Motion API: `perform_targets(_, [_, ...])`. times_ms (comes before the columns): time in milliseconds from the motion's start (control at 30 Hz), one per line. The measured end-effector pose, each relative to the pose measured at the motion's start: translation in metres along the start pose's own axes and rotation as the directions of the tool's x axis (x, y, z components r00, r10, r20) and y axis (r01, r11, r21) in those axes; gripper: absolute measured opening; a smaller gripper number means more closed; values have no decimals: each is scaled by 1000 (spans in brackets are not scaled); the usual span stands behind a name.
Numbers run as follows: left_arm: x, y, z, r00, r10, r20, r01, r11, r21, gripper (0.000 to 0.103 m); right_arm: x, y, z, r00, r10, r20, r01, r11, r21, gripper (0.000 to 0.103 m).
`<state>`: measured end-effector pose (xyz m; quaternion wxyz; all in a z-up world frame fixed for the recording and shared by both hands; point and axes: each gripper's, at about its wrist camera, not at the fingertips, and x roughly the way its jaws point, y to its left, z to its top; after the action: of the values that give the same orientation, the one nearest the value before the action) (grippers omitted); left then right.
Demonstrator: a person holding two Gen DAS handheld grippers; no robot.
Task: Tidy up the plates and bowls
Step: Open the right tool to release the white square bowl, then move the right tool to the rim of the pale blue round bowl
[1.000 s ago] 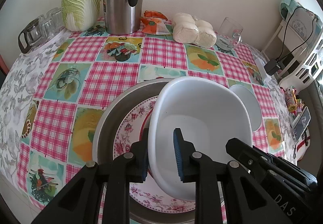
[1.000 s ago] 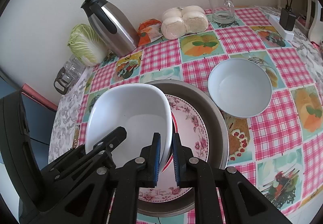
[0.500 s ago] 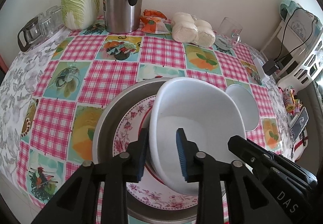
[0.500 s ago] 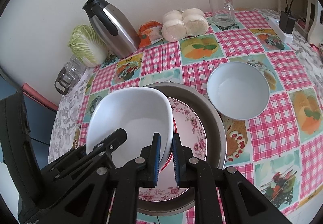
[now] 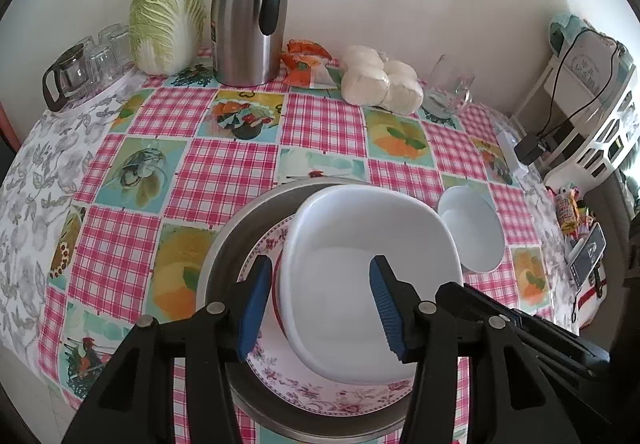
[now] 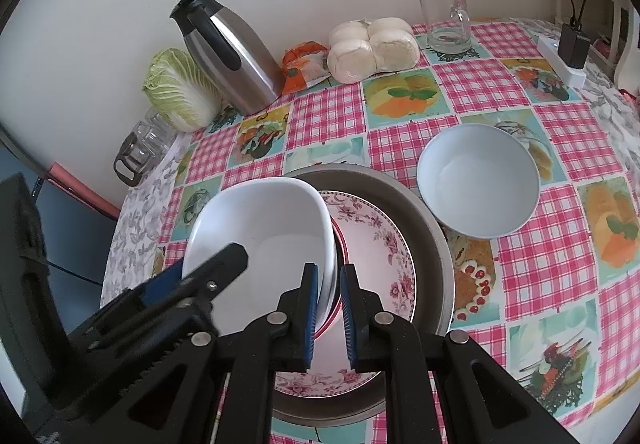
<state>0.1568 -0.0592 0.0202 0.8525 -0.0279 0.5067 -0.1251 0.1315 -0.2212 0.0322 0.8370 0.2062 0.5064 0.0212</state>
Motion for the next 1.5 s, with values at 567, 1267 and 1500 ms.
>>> perform_targets(567, [-18, 27, 5, 997, 66, 40, -62, 993, -96, 63, -17, 4, 1, 999, -7, 34, 8, 1000, -21, 28])
perform_targets(1267, [-18, 55, 3, 968, 248, 45, -237, 958, -163, 102, -26, -1, 3, 991, -85, 99, 89, 995, -41, 103])
perform_targets(1500, [-21, 56, 3, 958, 279, 61, -267, 950, -160, 103, -27, -2, 4, 992, -78, 100, 82, 996, -36, 103])
